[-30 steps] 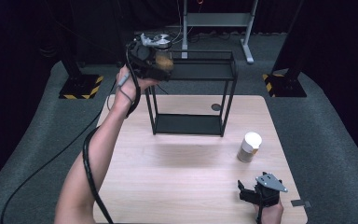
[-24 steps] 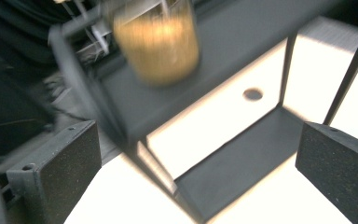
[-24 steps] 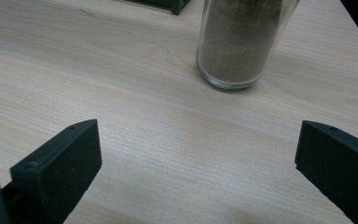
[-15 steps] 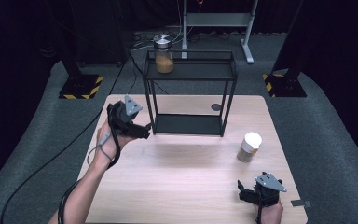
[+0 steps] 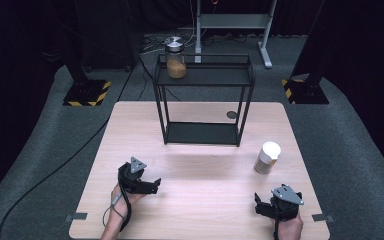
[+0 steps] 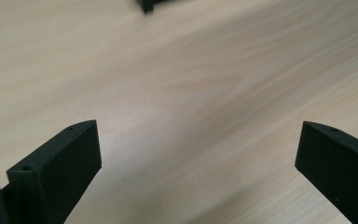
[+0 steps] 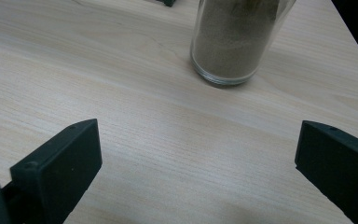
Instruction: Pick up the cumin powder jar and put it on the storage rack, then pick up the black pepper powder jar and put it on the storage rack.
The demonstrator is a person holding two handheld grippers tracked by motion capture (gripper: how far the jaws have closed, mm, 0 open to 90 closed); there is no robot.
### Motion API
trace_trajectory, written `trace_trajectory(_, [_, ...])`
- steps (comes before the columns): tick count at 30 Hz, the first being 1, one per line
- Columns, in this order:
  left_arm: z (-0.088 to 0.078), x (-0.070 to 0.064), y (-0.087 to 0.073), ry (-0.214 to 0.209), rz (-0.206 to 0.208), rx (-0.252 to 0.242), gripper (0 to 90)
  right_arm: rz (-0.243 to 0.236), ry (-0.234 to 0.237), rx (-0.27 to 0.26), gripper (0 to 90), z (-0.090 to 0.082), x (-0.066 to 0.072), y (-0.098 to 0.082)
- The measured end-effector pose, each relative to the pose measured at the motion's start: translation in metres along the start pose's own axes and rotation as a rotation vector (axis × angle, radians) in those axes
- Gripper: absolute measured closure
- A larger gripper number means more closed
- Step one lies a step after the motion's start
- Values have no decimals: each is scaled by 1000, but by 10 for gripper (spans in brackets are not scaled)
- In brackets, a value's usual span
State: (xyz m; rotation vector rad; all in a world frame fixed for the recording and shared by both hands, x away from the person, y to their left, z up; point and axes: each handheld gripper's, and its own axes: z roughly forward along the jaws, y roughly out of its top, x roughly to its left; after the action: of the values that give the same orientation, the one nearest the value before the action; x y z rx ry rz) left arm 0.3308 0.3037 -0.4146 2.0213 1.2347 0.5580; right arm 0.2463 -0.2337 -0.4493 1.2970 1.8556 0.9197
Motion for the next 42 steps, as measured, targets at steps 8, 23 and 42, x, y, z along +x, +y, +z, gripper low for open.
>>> trace_trajectory(8, [5, -5, -19, 48, -31, -14, 0, -10, 0, 39, 0, 4, 1, 7])
trace_trajectory(23, [11, -4, -14, 60, -63, 17, 0, 69, 71, 17, 0, 3, -20, 2])
trace_trajectory(42, [11, -6, -13, 70, -69, 19, 0, 84, 63, 3, 0, 1, -19, -1])
